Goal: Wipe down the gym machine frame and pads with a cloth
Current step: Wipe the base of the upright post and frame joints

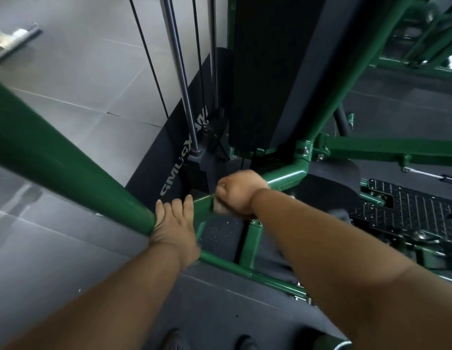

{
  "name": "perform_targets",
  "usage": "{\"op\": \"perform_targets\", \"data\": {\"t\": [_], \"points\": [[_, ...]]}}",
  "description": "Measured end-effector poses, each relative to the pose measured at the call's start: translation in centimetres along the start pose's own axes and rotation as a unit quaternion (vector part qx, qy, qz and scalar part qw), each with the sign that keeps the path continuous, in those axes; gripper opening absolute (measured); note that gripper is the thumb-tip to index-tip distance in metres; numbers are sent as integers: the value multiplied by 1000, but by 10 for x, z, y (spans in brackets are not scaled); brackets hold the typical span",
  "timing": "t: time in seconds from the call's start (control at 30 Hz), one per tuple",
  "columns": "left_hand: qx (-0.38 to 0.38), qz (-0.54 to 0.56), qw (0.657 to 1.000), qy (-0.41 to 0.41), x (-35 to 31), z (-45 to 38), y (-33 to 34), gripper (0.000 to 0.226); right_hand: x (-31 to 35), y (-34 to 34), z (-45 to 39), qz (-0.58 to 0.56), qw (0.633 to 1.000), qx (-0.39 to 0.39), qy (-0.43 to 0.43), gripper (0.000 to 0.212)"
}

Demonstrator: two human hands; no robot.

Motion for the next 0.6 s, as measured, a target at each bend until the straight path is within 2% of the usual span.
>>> {"op": "perform_targets", "data": {"t": [0.07,0.13,0.23,0.33,0.43,0.53,0.6], "points": [[4,9,1000,2,0,1,-1,128,-40,-6,-1,29,999,22,33,47],[-2,15,1000,2,1,1,-3,128,-91,-17,6,110,992,21,58,42],[4,15,1000,3,1,1,-1,128,-145,-31,27,198,975,-57,80,51],[7,16,1000,2,0,-1,2,131,-152,-19,35,123,973,-162,107,54],[6,21,1000,0,0,-1,1,131,-135,5,50,21,962,-231,146,54],[12,30,999,-1,0,0,0,130,-119,30,68,-37,958,-236,159,59],[13,30,999,-4,0,-1,-1,132,-122,32,69,-28,964,-214,154,64]]}}
Point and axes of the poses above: each hand's wrist, its own z-axis away from the middle knuckle, its own y-axis out of the palm, x = y × z, the point moved 5 cm from there along -z, towards the middle knuckle, and after that the axes turned 11 degrees about -z, right-handed, at the moved point
